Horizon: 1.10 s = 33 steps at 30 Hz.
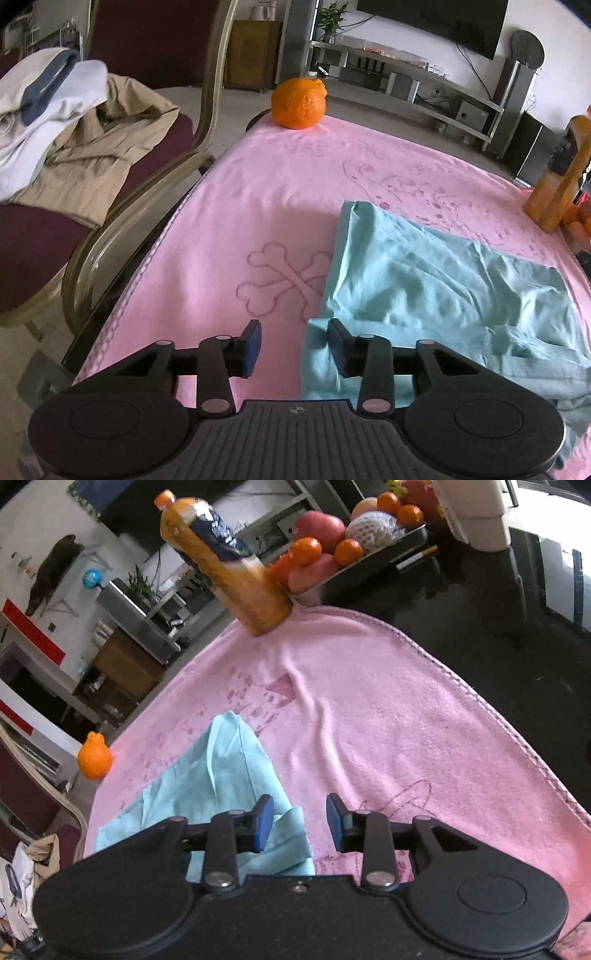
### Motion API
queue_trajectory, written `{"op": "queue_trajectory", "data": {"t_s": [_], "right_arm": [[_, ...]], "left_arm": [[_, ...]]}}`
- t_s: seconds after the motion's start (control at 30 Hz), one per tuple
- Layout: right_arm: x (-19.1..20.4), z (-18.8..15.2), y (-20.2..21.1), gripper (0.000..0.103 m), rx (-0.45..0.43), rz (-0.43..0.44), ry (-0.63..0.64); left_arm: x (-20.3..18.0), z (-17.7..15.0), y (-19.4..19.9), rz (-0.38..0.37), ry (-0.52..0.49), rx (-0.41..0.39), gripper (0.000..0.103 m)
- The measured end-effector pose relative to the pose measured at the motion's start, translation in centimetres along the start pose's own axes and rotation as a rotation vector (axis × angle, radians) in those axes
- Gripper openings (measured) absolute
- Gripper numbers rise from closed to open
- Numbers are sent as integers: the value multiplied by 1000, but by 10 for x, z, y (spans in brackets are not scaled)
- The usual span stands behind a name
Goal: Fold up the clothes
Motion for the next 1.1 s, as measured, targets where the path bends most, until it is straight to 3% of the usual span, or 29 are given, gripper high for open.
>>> {"op": "queue_trajectory", "data": {"t_s": [0.1,0.13,0.17,0.2,0.3,0.43,0.5,0.6,0.63,0.7,0.8,0.93,1.03,1.1], "right_arm": [[4,-1,-8,25,13,-12,38],[7,-1,-11,18,16,-12,56],[11,-1,-14,7,20,-8,76],[14,-1,-16,3,20,-5,97],[27,1,-9,2,-35,10,155],[36,5,22,2,-100,81,170],[35,0,37,2,-94,66,206],[24,-18,48,6,7,1,248],[18,-22,50,11,26,-29,231],[13,-22,57,20,14,-26,175],[18,-17,64,27,-10,-17,162],[28,-19,62,30,1,-3,183],[36,-28,56,39,29,12,238],[39,-34,53,40,41,12,285]], "left_arm": [[-4,2,-3,-9,-26,-14,14],[-6,1,-4,-11,-43,-17,2],[-9,2,-3,-12,-59,-25,0],[-11,3,0,-10,-73,-43,0],[-16,5,12,-3,-113,-88,0],[-8,-8,32,21,-140,-46,0],[-4,-15,43,33,-154,-25,10],[1,-24,58,52,-174,6,17],[3,-28,63,58,-181,17,25],[8,-32,74,60,-178,29,35],[14,-23,85,12,-108,1,39],[-4,-26,79,53,-212,12,45],[-20,-38,71,76,-336,18,45],[-26,-43,65,104,-399,7,44]]}}
Point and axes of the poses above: each gripper's, at about its wrist camera, not at the fingertips, and y roughly against the way its jaws point, x to its left, z to its top, the point moved 6 cm from there along -y, roughly the way its jaws point, and after that the axes turned 1 degree about x, right-handed, at the moved point
